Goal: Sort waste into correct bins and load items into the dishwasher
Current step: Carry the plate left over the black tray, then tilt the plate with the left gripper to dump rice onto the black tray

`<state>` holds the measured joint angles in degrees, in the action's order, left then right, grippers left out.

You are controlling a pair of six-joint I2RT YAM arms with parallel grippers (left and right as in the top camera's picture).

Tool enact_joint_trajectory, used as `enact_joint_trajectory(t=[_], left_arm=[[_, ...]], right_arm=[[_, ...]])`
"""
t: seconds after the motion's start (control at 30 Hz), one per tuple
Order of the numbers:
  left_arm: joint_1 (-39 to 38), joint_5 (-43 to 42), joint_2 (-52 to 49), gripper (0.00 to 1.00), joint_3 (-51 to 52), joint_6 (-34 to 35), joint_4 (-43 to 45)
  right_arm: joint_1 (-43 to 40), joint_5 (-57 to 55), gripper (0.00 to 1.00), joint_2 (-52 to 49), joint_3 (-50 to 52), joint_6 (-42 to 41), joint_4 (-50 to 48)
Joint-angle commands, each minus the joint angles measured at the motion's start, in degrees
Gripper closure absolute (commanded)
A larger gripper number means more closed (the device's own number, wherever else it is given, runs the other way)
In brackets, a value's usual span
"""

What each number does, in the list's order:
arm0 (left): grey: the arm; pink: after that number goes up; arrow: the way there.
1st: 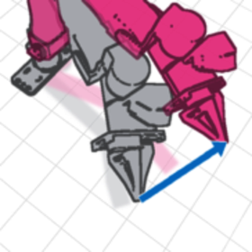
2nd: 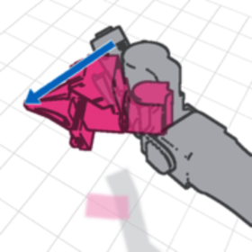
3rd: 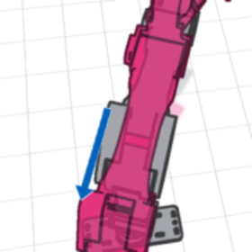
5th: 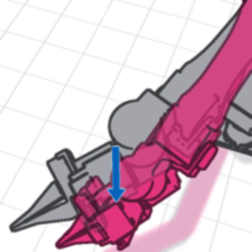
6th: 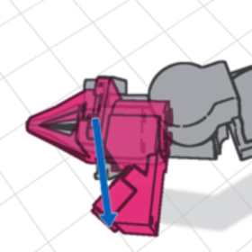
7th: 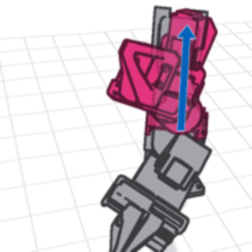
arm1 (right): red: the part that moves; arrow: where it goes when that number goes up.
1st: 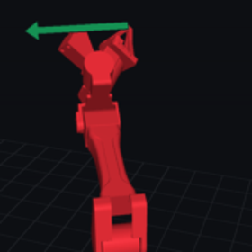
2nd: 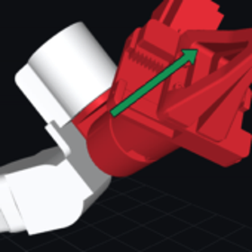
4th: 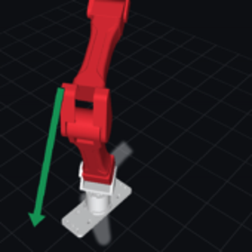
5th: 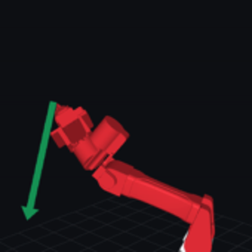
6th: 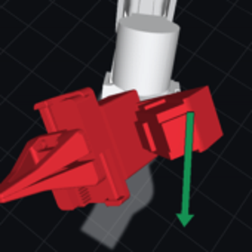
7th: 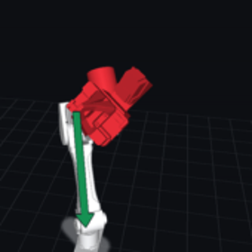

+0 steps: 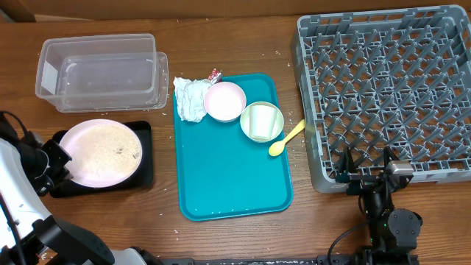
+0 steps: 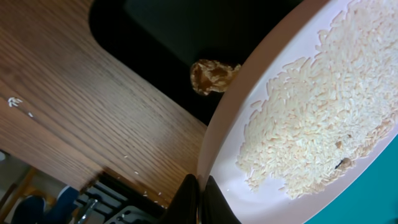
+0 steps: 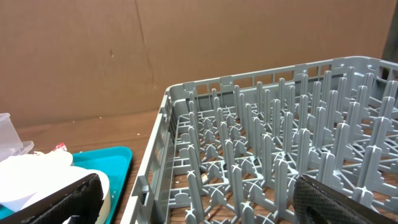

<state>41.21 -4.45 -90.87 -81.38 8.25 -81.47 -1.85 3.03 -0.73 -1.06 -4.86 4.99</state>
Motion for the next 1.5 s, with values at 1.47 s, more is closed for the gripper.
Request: enact_joint_trajectory(t=[1.47], left_arm=[[0.76, 26.23, 1.40, 0.96, -1.36, 11.96, 5.46]], right_arm=[[-0.04, 0.09, 0.00, 0.57, 0.59, 0.20, -0.39]])
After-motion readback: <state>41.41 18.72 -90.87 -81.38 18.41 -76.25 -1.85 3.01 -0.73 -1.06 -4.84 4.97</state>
